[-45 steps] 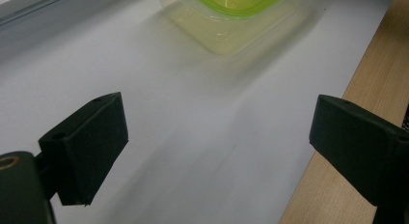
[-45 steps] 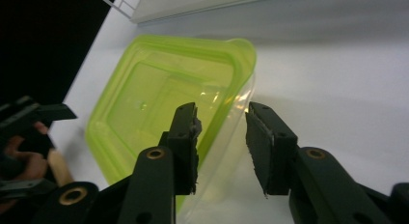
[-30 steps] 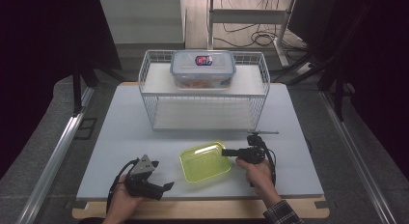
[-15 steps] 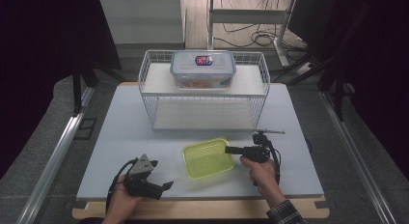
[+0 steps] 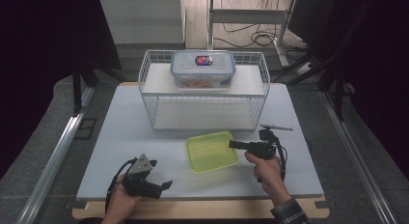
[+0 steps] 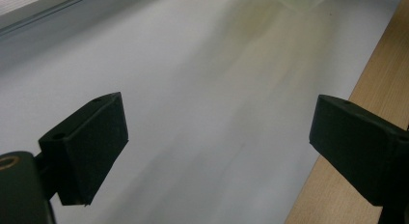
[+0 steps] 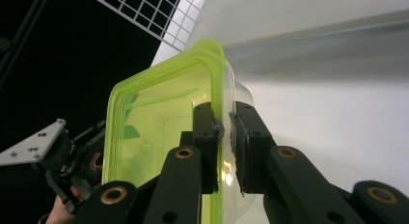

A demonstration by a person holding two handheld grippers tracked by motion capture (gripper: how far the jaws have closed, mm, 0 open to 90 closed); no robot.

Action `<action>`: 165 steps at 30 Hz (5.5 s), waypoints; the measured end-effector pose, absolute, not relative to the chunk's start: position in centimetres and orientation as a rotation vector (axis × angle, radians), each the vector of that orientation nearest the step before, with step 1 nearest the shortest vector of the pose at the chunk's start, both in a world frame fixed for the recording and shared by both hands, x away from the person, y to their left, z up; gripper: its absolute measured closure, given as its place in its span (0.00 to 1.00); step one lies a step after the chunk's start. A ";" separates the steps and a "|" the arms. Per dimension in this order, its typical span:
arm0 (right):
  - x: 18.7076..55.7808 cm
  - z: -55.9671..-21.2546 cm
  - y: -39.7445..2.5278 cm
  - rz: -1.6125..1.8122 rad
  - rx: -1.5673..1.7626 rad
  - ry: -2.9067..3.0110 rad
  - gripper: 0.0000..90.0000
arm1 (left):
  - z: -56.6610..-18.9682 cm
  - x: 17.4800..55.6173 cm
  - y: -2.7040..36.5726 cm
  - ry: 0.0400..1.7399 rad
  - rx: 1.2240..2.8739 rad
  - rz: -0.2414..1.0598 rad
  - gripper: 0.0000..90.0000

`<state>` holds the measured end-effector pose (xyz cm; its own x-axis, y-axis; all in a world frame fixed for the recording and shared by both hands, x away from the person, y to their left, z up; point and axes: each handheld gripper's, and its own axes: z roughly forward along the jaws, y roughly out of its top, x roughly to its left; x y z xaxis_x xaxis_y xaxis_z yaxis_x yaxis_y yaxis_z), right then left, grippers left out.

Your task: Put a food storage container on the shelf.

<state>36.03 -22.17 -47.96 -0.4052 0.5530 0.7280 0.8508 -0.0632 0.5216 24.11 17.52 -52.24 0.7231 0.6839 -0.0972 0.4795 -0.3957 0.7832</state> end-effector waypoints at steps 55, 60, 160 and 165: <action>39.4 -34.9 -23.0 -1.766 -1.506 -1.829 0.90 | -52.3 24.1 17.6 0.876 2.068 0.304 0.07; 39.9 -33.7 -23.0 -1.792 -1.516 -1.826 0.90 | -52.3 24.1 17.6 0.875 2.068 0.304 0.07; 46.9 -24.9 -16.6 -1.861 -1.596 -2.330 0.40 | -52.2 24.1 17.7 0.872 2.054 0.286 0.07; 45.7 -25.1 -17.3 -1.857 -1.527 -2.387 0.36 | -52.2 24.0 17.6 0.869 2.059 0.289 0.07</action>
